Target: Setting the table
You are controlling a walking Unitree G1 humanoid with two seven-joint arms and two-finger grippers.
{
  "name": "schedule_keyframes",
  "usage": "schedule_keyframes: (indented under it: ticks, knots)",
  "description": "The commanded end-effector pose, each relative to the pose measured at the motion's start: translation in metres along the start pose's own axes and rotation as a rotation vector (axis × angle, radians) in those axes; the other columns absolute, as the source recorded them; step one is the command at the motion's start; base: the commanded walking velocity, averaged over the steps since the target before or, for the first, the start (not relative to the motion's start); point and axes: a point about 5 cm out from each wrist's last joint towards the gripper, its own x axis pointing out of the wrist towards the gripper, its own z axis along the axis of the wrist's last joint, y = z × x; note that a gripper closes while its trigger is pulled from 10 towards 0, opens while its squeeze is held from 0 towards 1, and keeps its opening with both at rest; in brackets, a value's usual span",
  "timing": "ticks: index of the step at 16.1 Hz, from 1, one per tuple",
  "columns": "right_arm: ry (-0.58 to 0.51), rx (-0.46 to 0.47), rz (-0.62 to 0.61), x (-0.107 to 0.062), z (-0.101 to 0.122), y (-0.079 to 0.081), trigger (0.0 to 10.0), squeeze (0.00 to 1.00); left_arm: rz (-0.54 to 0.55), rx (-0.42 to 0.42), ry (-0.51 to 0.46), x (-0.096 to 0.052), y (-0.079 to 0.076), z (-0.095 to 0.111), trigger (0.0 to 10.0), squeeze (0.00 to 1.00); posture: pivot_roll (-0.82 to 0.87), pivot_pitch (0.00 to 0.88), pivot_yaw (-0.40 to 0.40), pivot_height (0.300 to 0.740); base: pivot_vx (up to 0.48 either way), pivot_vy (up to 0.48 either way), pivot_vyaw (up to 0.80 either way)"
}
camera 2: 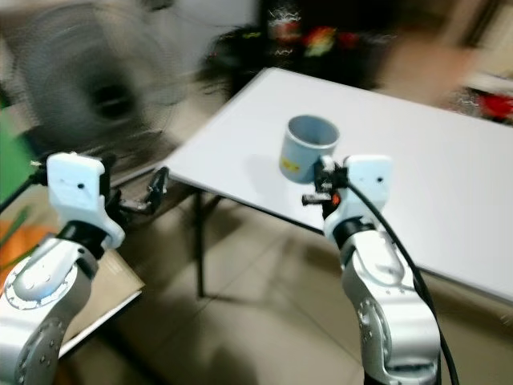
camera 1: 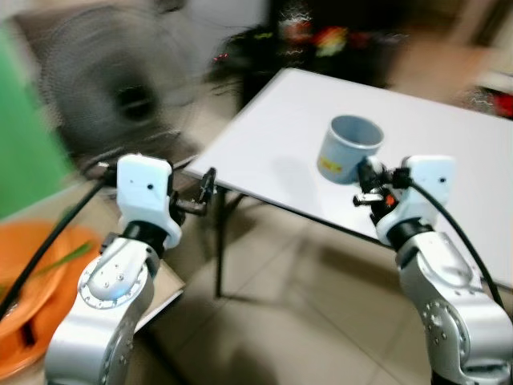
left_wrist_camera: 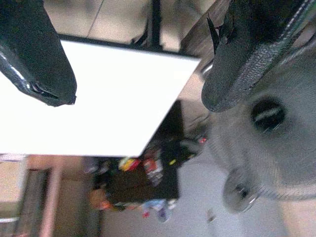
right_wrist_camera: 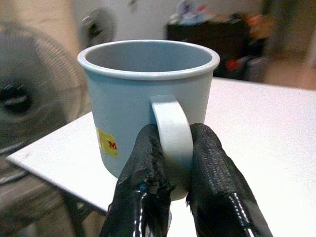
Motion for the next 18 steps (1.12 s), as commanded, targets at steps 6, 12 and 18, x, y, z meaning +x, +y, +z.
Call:
schedule_keyframes:
  ticks: [6, 12, 18]
  knots:
    - [-0.026, 0.003, 0.018, 0.0, 0.005, 0.007, 10.0, 0.0, 0.007, -0.005, 0.002, 0.004, 0.004, 0.0, 10.0, 0.0, -0.06, 0.006, -0.014, 0.74, 0.0, -0.08, -0.8]
    - [0.025, -0.059, 0.086, 0.007, -0.002, 0.012, 10.0, 0.0, 0.051, 0.009, 0.007, 0.001, 0.014, -0.002, 10.0, 0.0, -0.06, 0.008, -0.016, 0.74, 0.0, 0.0, -0.61]
    - [0.037, -0.152, 0.136, 0.018, -0.006, 0.019, 10.0, 0.0, 0.078, -0.001, 0.009, -0.006, 0.019, -0.005, 10.0, 0.0, -0.04, 0.0, -0.033, 0.74, 0.27, 0.0, 0.0]
